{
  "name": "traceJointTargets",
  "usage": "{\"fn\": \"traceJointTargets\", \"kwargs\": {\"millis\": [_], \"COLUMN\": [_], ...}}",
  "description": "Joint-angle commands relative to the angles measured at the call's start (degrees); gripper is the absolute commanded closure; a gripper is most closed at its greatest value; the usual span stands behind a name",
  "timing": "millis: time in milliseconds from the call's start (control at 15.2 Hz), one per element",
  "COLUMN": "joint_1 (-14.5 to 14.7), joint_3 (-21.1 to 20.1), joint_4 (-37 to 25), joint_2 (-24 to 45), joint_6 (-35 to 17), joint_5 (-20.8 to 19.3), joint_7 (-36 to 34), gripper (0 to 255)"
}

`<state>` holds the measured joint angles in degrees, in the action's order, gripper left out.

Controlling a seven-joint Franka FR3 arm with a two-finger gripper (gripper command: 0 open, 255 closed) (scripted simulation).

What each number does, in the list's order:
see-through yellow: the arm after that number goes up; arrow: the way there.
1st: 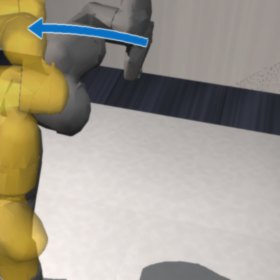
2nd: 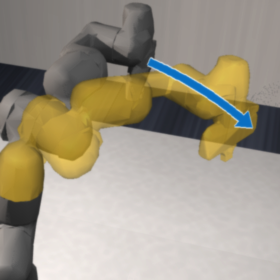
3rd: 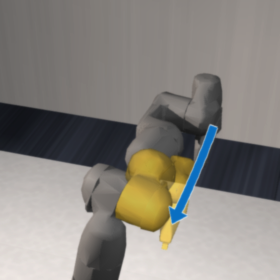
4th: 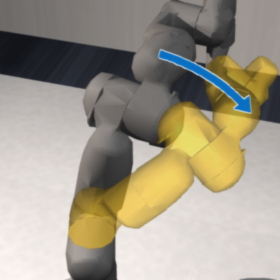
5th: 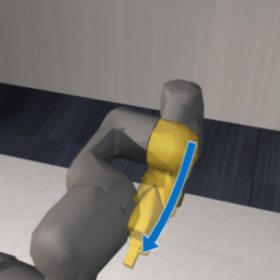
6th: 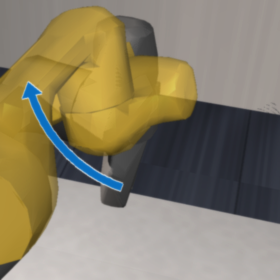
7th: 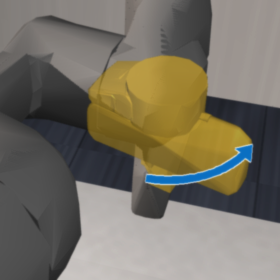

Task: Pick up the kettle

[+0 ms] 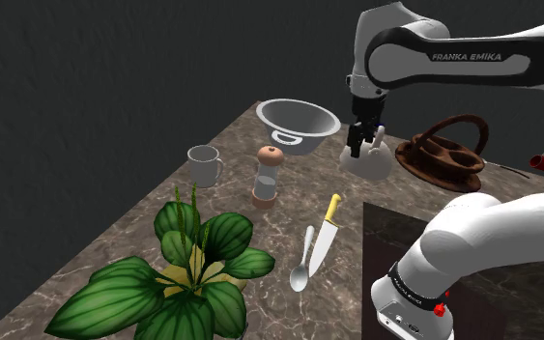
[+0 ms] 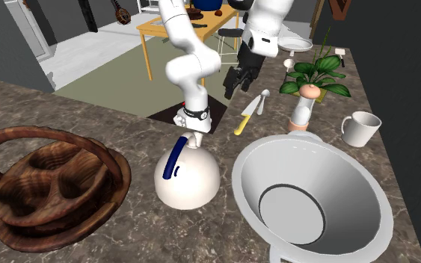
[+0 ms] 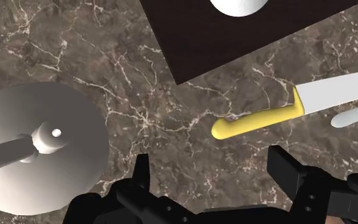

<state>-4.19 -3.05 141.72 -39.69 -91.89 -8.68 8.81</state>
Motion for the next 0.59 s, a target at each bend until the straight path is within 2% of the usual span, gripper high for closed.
{"fn": "traceJointTargets", "kwargs": {"millis": [0,528], "joint_1": [-1.7,-9.0], "joint_3": [0.0,0.1], "joint_4": [0.8,1.9], "joint_2": [1.4,8.1], "joint_6": [-1.4,-6.2], "joint_5": [-4.1,-20.4], "joint_7": [-0.3,-3.3], "gripper": [0,0]}}
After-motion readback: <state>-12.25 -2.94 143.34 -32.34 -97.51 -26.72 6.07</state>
